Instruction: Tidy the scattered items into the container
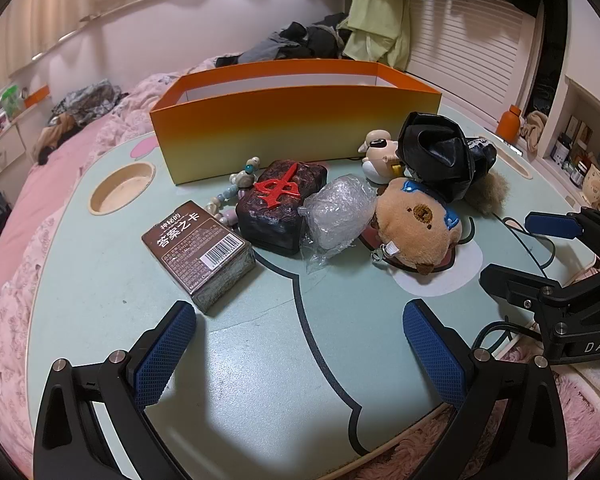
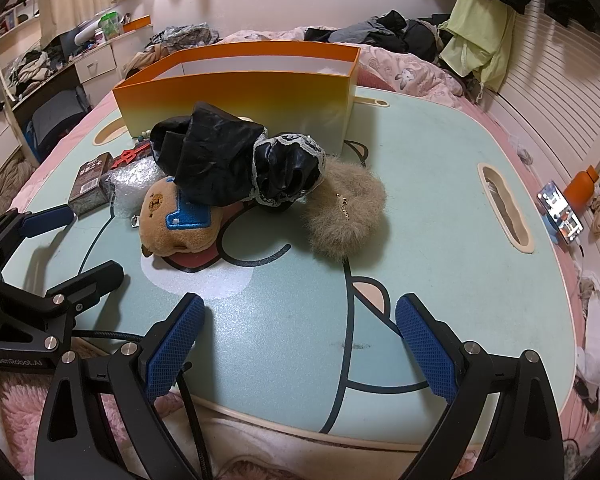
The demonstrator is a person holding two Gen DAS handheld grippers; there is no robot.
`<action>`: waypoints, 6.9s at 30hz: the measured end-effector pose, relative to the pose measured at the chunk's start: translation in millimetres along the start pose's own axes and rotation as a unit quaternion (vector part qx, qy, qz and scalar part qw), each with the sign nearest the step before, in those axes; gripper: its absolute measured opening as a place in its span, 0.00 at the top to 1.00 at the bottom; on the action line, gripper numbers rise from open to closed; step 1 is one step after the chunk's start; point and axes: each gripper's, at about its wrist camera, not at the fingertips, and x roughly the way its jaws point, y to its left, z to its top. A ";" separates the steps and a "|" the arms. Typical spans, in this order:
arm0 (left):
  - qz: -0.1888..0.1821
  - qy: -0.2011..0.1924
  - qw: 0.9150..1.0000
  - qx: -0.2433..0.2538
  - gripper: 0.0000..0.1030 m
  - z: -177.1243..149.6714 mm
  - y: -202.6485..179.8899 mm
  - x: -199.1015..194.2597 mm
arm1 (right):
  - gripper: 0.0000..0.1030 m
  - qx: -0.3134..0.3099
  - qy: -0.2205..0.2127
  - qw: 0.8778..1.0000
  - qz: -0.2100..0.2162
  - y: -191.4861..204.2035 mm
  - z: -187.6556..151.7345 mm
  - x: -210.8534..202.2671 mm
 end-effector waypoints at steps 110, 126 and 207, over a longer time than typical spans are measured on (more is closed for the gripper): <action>-0.006 -0.010 1.000 0.003 0.00 4.3 -6.0 0.1 | 0.76 0.014 0.118 0.986 -0.119 -3.6 221.5 131.0; -0.006 -0.009 1.000 0.003 0.00 4.0 -6.3 0.2 | 0.76 0.071 -0.056 0.990 0.109 -46.6 148.5 -33.6; 0.009 -0.060 0.996 -0.071 0.00 -7.0 19.4 -29.6 | 0.28 0.033 -0.004 0.999 0.036 -17.5 -9.1 -17.3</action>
